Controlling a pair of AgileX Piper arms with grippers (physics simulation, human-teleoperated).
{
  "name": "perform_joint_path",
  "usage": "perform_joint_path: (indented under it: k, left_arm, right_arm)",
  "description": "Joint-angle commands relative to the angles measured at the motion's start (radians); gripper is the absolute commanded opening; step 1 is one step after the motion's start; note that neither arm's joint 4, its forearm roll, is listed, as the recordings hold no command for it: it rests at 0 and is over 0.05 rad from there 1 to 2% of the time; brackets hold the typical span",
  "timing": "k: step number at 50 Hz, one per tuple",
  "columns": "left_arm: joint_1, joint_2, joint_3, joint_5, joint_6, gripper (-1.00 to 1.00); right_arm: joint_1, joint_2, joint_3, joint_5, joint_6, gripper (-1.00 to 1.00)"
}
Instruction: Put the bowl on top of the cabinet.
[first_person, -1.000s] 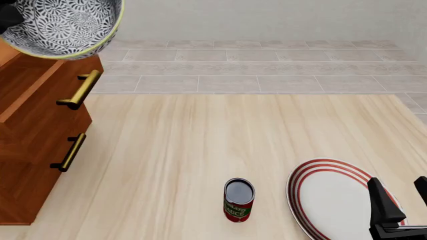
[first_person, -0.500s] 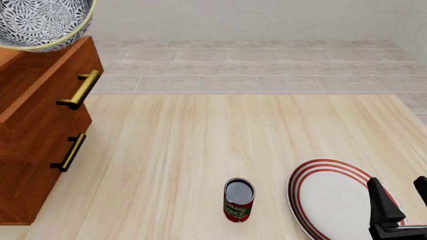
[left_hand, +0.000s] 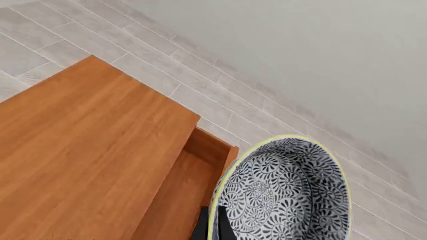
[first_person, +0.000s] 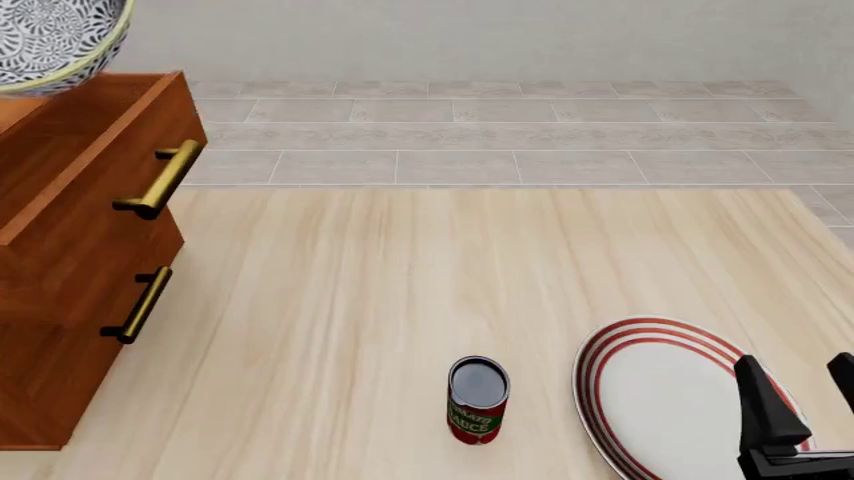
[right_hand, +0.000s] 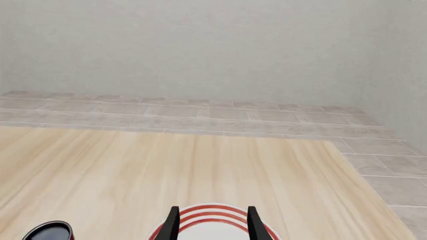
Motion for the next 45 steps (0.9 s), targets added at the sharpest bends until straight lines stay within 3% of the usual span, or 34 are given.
perform_joint_path:
  k: [1, 29, 45]
  left_arm:
    - [0.059, -0.002, -0.012, -0.002, 0.002, -1.00]
    - [0.225, -0.025, -0.030, 0.000, -0.007, -1.00]
    - [0.270, -0.022, -0.017, -0.016, -0.025, -1.00]
  right_arm:
    - [0.000, -0.001, 0.000, 0.000, -0.002, 1.00]
    - [0.001, 0.008, 0.000, -0.009, 0.000, 1.00]
    - [0.000, 0.007, 0.000, -0.007, 0.000, 1.00]
